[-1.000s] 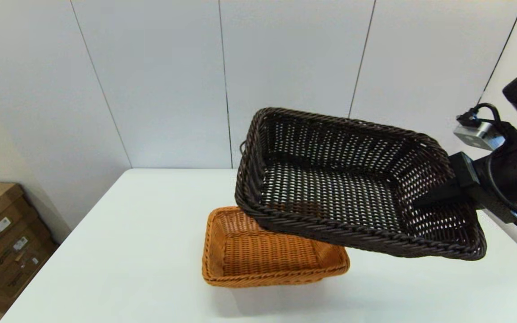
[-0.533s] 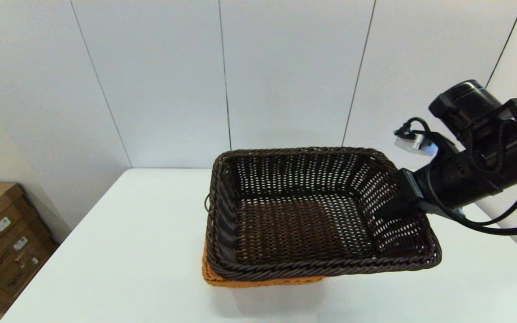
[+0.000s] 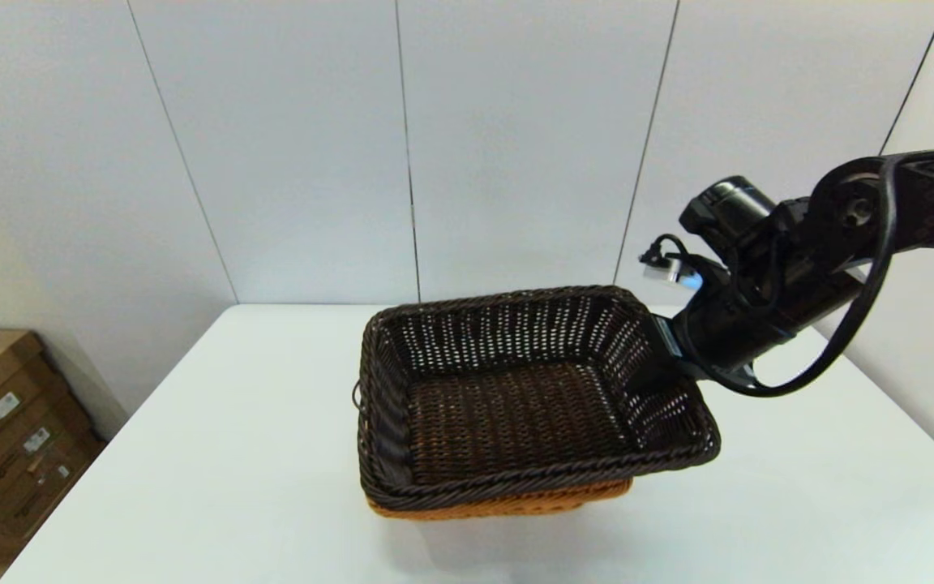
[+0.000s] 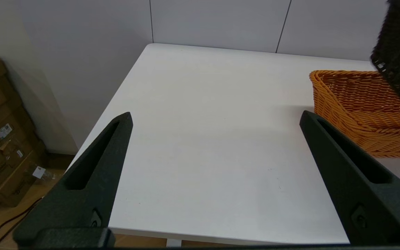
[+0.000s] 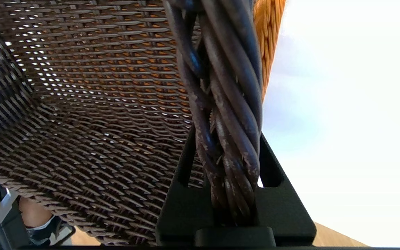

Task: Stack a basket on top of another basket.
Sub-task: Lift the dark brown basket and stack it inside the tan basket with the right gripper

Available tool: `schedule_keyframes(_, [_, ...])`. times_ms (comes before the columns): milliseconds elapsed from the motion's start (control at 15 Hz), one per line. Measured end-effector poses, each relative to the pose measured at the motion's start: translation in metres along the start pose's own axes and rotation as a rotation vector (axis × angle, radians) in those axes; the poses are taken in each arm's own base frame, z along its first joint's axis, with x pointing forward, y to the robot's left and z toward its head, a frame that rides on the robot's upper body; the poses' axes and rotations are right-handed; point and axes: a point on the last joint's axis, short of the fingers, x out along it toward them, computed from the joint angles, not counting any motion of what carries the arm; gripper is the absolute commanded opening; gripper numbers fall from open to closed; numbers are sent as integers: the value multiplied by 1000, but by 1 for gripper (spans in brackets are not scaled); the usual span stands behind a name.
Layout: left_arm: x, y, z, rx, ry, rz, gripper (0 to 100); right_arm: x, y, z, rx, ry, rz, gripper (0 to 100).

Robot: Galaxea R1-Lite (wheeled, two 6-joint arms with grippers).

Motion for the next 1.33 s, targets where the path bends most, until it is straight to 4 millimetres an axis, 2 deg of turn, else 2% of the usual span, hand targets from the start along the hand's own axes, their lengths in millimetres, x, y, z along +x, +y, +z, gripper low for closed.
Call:
schedule_keyframes(600, [0,0,0,0,0,0,100,32,-5,38,18,26,-6,0])
schedule_keyframes(1000, [0,0,0,0,0,0,100,54,-9,51,19,60,-14,0])
schedule_keyframes(1333, [0,0,0,0,0,0,100,66,-1,50,9,106,-12,0])
